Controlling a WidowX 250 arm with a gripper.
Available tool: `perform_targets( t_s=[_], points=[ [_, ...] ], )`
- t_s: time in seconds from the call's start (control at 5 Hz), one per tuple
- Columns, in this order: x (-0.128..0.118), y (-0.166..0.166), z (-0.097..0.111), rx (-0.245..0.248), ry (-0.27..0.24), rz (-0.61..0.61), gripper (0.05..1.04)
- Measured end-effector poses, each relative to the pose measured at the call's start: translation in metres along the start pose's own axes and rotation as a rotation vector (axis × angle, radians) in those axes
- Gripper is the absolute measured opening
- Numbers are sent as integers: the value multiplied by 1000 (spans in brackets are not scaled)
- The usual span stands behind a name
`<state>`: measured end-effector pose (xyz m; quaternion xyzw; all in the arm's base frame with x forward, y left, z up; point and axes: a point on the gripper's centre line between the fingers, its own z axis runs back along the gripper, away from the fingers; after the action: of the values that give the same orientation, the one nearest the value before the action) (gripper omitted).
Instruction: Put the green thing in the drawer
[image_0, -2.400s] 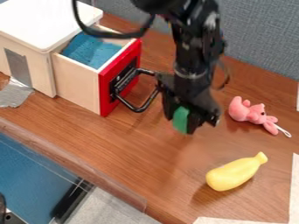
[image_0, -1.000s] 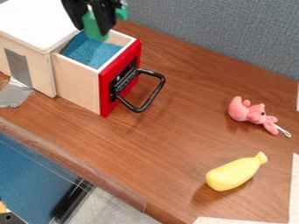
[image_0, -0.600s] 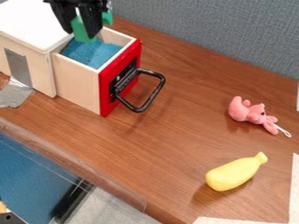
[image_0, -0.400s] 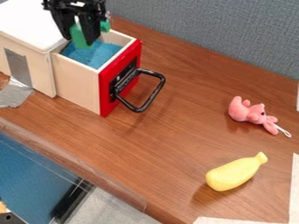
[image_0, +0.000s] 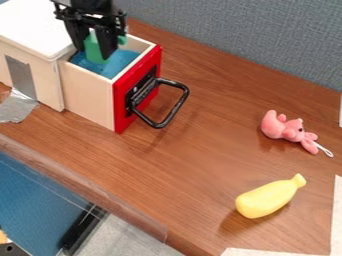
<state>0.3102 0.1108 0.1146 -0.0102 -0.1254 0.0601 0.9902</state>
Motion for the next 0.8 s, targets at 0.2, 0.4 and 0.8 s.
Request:
perform_targets(
  t_s=[0.2, 0.4, 0.8],
  points=[
    [1, -2, -2, 5, -5, -10, 623],
    [-2, -9, -2, -5, 16, -29, 921],
    [-4, -20, 30, -15, -24, -85, 1005]
  ],
)
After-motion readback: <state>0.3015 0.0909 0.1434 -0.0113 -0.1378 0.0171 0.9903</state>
